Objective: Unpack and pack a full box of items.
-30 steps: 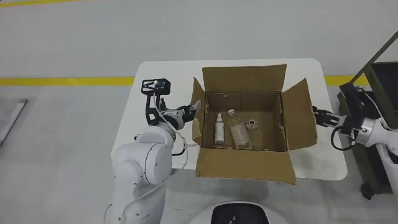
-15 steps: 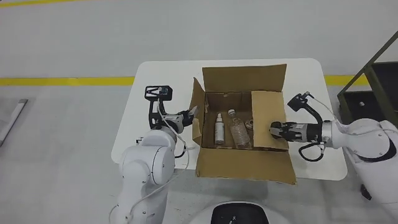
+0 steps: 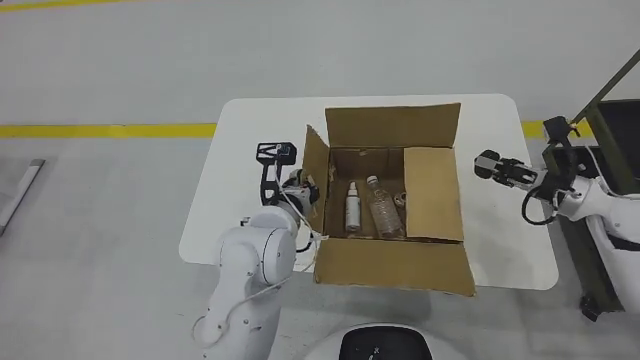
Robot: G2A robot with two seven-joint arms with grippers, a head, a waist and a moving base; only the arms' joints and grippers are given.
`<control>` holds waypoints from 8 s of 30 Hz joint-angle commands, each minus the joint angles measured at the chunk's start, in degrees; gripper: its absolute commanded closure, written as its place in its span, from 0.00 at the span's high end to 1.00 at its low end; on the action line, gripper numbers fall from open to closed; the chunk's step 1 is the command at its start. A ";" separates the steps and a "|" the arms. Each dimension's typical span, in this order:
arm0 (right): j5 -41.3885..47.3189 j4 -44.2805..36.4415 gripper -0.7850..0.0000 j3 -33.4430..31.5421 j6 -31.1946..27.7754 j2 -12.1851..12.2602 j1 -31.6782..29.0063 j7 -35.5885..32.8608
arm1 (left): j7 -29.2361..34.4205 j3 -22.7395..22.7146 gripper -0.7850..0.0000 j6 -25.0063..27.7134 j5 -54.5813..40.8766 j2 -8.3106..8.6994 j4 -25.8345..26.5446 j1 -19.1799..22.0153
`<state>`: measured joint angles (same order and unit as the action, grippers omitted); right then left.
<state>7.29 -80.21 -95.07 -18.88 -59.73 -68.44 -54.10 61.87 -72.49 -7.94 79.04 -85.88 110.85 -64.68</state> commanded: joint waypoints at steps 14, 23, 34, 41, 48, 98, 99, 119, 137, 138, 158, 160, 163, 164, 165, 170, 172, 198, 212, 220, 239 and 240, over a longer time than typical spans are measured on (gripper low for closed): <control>3.86 7.12 0.00 0.41 -1.83 0.63 2.84 -1.84 | 1.68 5.57 1.00 5.64 -11.73 -0.63 -6.52 6.03; 4.28 7.24 0.00 0.58 -1.85 0.63 3.08 -1.91 | 1.52 11.10 1.00 7.96 -17.59 -1.50 -16.95 10.80; 9.41 7.82 0.00 -0.89 -0.71 -0.03 3.91 13.18 | 1.14 13.22 1.00 8.17 -20.20 -1.82 -22.95 13.40; 9.07 17.81 0.00 7.81 2.30 -2.05 17.17 22.50 | 1.00 12.91 1.00 7.90 -20.32 -1.55 -22.76 13.42; 13.97 32.13 0.00 17.90 4.62 -5.05 30.00 14.22 | 1.06 12.87 1.00 7.00 -19.90 -1.28 -21.72 13.04; 5.03 17.98 0.00 22.81 -10.17 -4.25 15.01 6.13 | 13.85 -10.73 1.00 15.09 1.17 6.44 12.19 -15.90; 4.81 18.00 0.00 22.87 -10.26 -4.25 15.06 6.30 | 13.92 -10.92 1.00 15.04 0.66 6.51 12.19 -16.91; 4.49 15.25 0.00 21.59 -9.22 -3.64 16.01 4.06 | 10.23 -0.46 1.00 15.55 -5.56 6.36 8.84 -11.58; -32.99 -1.47 0.00 20.05 -10.12 -2.93 6.69 32.68 | 2.06 3.51 1.00 -0.22 -2.04 5.20 -4.04 -1.20; -36.55 -1.99 0.00 21.35 -9.18 -3.24 6.02 36.58 | 2.62 3.64 1.00 -0.87 -1.25 5.18 -4.63 -0.78; -54.88 3.75 0.00 31.49 -2.73 -6.14 7.72 49.95 | 3.66 2.50 1.00 -3.61 2.04 5.19 -3.00 -2.00; -54.26 3.61 0.00 31.39 -3.02 -6.23 7.80 49.47 | 3.66 2.50 1.00 -3.61 2.04 5.19 -3.00 -2.00; -53.41 3.47 0.00 31.10 -3.53 -6.30 7.82 48.65 | 3.66 2.50 1.00 -3.61 2.04 5.19 -3.00 -2.00; -52.79 3.47 0.00 30.88 -3.68 -6.33 7.85 48.34 | 3.66 2.50 1.00 -3.61 2.04 5.19 -3.00 -2.00; -52.60 3.56 0.00 30.81 -3.79 -6.35 7.96 48.08 | 3.27 2.45 1.00 -3.57 2.05 5.20 -3.16 -2.19; -51.02 4.54 0.00 30.60 -4.72 -6.55 8.55 46.73 | -1.28 0.86 1.00 -3.32 3.47 5.51 -6.17 -5.03; -50.55 4.80 0.00 30.41 -5.00 -6.60 8.62 46.40 | -2.66 0.31 1.00 -3.25 4.67 5.64 -7.65 -5.69; -49.68 6.11 0.00 29.97 -6.75 -7.32 9.30 44.24 | -21.25 6.60 1.00 2.01 5.42 4.48 -26.77 -0.11; -48.79 5.72 0.00 29.65 -7.22 -7.51 8.92 42.10 | -34.60 6.44 1.00 0.58 9.31 4.52 -25.06 -1.29; -48.56 5.12 0.00 29.16 -6.86 -7.56 8.49 41.59 | -43.99 6.11 1.00 1.49 6.86 4.31 -24.43 -2.18; -46.74 5.23 0.00 28.44 -7.26 -7.87 8.56 40.88 | -46.88 6.60 1.00 0.13 10.16 3.85 -22.37 -0.16; -46.60 5.12 0.00 28.30 -7.37 -7.86 8.52 40.77 | -46.55 6.98 1.00 0.30 10.90 3.80 -22.06 0.24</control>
<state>-39.38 -75.02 -66.68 -26.19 -67.60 -59.90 -13.25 15.07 -65.80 -7.76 89.34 -82.05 88.58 -64.74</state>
